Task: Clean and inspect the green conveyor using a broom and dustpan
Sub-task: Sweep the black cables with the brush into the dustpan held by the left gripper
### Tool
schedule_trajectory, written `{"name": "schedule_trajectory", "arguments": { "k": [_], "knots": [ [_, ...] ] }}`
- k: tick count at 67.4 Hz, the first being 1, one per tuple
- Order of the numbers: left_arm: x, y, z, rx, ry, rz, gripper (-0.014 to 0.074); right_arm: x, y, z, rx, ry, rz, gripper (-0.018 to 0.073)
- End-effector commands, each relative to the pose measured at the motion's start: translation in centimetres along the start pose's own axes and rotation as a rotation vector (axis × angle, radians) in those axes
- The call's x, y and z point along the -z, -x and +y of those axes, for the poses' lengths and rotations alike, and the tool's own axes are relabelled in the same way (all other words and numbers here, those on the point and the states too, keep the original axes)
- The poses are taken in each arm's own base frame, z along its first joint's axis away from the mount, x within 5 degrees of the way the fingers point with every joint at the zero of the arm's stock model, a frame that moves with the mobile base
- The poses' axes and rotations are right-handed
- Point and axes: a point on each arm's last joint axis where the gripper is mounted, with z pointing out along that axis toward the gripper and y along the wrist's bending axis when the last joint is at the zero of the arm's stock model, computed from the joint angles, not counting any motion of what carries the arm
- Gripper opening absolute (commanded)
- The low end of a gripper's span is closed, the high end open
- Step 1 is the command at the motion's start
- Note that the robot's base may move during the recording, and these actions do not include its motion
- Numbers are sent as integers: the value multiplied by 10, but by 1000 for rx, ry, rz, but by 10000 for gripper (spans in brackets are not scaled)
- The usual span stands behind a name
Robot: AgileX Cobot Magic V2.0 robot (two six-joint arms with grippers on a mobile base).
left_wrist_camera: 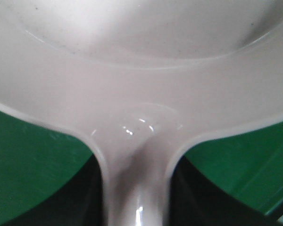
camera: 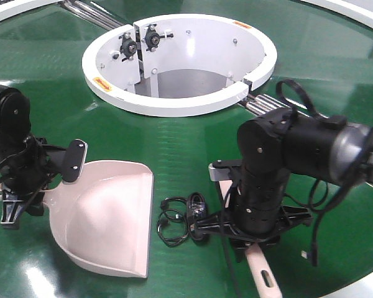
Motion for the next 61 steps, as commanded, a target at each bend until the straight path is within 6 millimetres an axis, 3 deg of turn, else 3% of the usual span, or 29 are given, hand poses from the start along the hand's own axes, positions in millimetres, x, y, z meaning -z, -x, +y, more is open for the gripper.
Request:
{"name": "schedule_trajectory", "arguments": {
  "k": [1,16,31,46,61],
  "knots": [
    [20,2,1,19,65,-33,-7,14,0,6,-13,28,-7,-5],
    [20,2,1,19,65,-33,-7,-2,4,18,-3,0,60,-5],
    [20,2,1,18,64,-32,-7,-3,7,41,41,11,62,-5],
    [20,2,1,18,62,-31,-7,-10,18,77,79,105,101,-5],
    [20,2,1,18,62,-31,-7,-12,27,133,206,223,99,-5]
  ]
}}
